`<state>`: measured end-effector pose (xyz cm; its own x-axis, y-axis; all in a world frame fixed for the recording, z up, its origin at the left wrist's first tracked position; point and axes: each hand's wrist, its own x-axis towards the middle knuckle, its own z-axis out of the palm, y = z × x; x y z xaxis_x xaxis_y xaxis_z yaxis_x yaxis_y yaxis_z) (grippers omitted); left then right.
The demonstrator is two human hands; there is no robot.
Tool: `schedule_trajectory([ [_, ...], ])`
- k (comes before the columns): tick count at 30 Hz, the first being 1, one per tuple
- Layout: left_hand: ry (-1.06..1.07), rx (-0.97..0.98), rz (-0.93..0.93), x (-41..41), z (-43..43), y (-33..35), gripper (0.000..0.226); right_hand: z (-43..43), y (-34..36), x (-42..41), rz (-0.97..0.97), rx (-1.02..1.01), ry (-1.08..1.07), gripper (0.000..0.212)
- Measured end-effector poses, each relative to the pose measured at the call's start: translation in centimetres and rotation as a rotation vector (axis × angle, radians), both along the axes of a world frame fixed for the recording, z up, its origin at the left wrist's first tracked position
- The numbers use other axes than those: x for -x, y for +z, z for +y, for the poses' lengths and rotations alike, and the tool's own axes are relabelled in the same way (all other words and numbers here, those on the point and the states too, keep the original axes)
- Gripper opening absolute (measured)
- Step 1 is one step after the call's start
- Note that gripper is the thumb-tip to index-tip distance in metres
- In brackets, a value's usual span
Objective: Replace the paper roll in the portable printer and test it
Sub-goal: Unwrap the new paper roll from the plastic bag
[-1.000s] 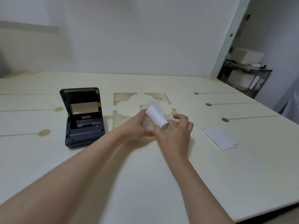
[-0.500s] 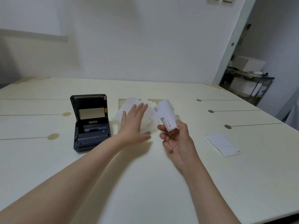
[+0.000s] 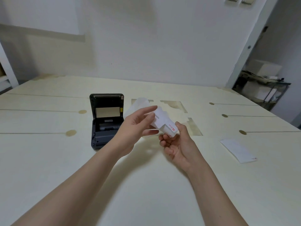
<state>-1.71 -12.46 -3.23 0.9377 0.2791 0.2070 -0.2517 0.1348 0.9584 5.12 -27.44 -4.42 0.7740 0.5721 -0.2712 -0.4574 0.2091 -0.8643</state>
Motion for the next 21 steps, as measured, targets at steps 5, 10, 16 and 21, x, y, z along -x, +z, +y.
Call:
schedule_trajectory([
  [5,-0.055,0.106,0.017,0.0,0.1,-0.9,0.044,0.2,-0.5,0.1,-0.149,0.108,-0.074,0.04],
  [10,-0.03,0.156,0.014,-0.5,0.2,-1.7,0.03,0.3,-0.7,-0.1,-0.241,0.161,-0.135,0.04],
  [16,0.053,0.021,0.024,-1.0,0.5,-2.5,0.032,1.0,-1.6,-0.3,-0.66,0.603,-0.49,0.042],
  [21,0.12,-0.057,0.045,-1.5,0.6,-3.2,0.029,1.5,-2.6,0.1,-1.193,0.534,-0.562,0.023],
])
